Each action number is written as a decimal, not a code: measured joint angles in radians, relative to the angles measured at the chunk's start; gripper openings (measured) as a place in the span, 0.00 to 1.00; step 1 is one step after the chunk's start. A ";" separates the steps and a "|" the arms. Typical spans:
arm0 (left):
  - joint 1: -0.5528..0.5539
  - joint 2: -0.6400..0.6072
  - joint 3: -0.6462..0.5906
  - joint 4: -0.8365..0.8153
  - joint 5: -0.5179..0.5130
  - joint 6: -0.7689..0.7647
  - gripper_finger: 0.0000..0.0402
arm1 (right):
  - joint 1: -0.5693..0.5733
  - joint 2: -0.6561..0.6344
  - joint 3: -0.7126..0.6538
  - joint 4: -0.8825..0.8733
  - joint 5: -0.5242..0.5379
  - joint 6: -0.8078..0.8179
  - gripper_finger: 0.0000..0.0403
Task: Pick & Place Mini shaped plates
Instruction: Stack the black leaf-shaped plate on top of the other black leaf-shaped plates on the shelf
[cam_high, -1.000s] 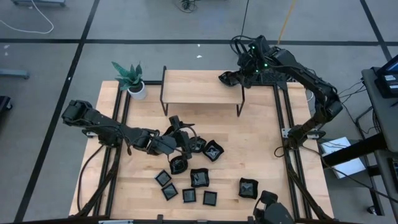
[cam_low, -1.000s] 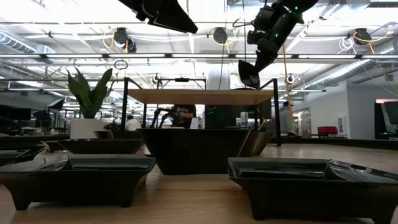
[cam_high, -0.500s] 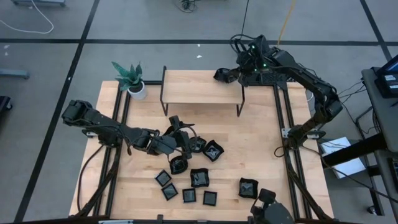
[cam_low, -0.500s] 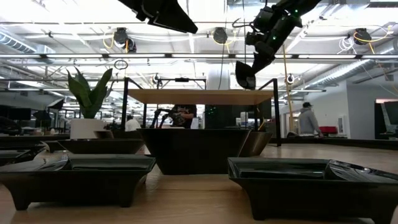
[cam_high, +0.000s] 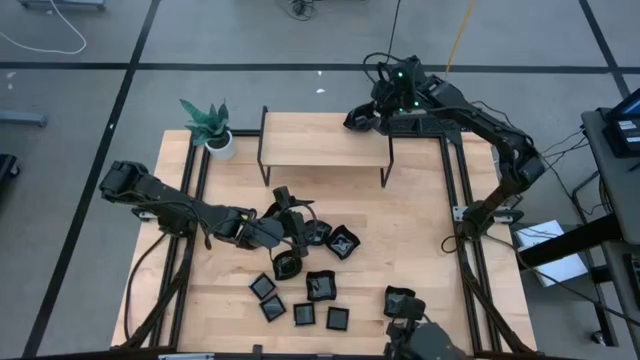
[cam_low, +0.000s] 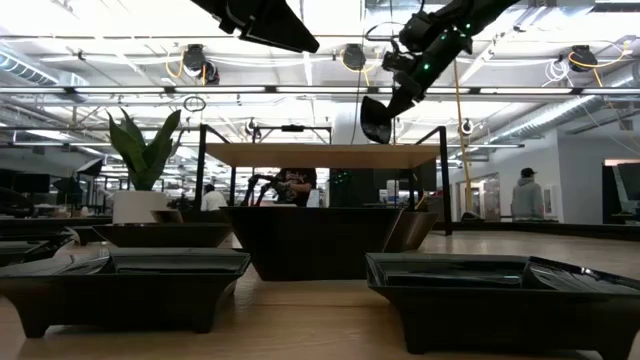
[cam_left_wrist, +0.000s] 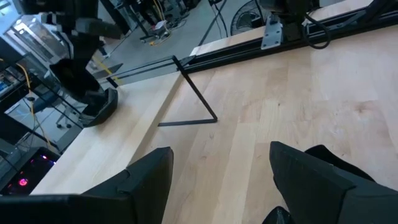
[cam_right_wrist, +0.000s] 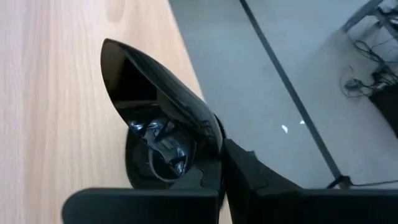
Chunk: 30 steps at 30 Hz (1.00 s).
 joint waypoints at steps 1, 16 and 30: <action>0.000 0.000 0.000 0.000 0.000 0.000 0.67 | 0.005 0.008 0.000 0.001 -0.002 0.000 0.00; 0.000 0.000 0.000 -0.002 0.011 0.000 0.67 | 0.037 0.024 0.000 -0.092 0.014 0.019 0.00; 0.000 0.000 0.000 -0.003 0.012 0.001 0.67 | 0.037 -0.008 0.000 -0.095 0.019 0.078 0.00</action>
